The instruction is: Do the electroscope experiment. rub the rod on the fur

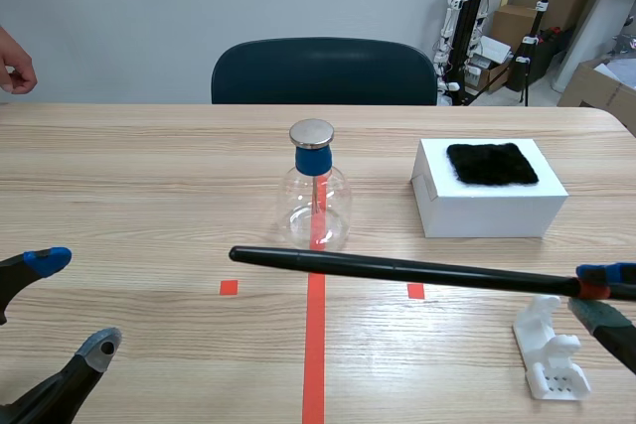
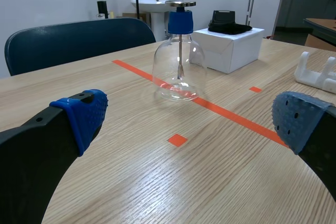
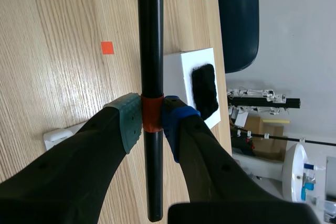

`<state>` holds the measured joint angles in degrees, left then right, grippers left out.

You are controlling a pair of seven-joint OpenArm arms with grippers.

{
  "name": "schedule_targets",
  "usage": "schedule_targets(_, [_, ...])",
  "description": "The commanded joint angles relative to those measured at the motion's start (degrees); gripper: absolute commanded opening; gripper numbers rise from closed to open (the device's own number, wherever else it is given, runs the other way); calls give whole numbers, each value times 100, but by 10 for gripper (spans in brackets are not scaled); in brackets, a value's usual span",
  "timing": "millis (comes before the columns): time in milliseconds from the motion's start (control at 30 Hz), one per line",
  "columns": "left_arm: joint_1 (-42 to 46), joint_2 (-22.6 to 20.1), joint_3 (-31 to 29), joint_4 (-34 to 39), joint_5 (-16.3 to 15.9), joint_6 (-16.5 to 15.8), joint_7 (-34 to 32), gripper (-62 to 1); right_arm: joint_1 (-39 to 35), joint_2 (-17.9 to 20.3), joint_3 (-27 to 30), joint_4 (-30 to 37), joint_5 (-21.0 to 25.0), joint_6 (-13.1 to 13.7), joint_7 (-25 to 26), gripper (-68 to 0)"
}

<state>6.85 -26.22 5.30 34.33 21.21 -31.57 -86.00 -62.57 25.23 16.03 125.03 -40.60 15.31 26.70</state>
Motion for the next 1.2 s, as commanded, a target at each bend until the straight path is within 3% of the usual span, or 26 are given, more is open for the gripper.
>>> schedule_targets(0, [11,-83,-7,50,-61,-2,-166,14,48,15,4,42,57,-66,28,-673])
schedule_targets(600, [11,-83,-7,50,-61,-2,-166,14,50,17,15,42,59,-111,-28,-674])
schedule_targets(800, [11,-83,-7,50,-61,-2,-166,14,247,20,37,42,313,-564,-555,-674])
schedule_targets(967, [11,-83,-7,50,-61,-2,-166,14,654,170,219,42,787,-785,-1261,-674])
schedule_targets(1167, [11,-83,-7,50,-61,-2,-166,14,1320,568,505,-350,1353,-1427,-1808,-674])
